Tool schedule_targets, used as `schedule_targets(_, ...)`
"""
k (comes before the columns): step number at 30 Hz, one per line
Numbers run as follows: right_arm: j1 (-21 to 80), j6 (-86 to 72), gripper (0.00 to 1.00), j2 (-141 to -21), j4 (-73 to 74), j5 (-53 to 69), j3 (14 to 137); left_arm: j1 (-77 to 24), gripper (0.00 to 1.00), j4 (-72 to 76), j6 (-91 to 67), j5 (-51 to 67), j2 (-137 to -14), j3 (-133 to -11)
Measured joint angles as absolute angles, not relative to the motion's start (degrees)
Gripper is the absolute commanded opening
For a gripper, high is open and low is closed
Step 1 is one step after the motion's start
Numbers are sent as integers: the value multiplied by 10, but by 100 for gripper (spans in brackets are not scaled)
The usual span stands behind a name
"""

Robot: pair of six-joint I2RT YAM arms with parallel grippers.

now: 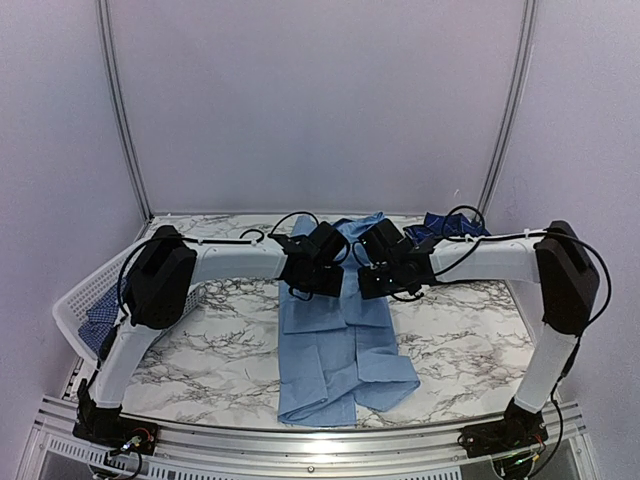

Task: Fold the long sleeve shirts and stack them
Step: Flatten out the crumpled shirt at the center of the board.

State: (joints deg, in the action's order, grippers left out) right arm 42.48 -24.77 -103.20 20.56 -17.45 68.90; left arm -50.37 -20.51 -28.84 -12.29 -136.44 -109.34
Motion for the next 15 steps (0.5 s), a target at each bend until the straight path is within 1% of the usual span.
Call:
schedule_targets(3, 425, -253, 2, -1019, 206, -183, 682, -503, 28, -218, -290, -141, -1375, -1107)
schedule_targets(9, 425, -255, 2, -1011, 207, -198, 681, -503, 1, -226, -290, -163, -1375, -1109)
schedule_targets(12, 422, -255, 2, -1011, 211, -203, 681, -500, 0, -227, -289, -168, -1373, -1108)
schedule_targets(15, 419, -255, 2, -1011, 211, -205, 681, -497, 24, -226, -288, -165, -1368, -1101)
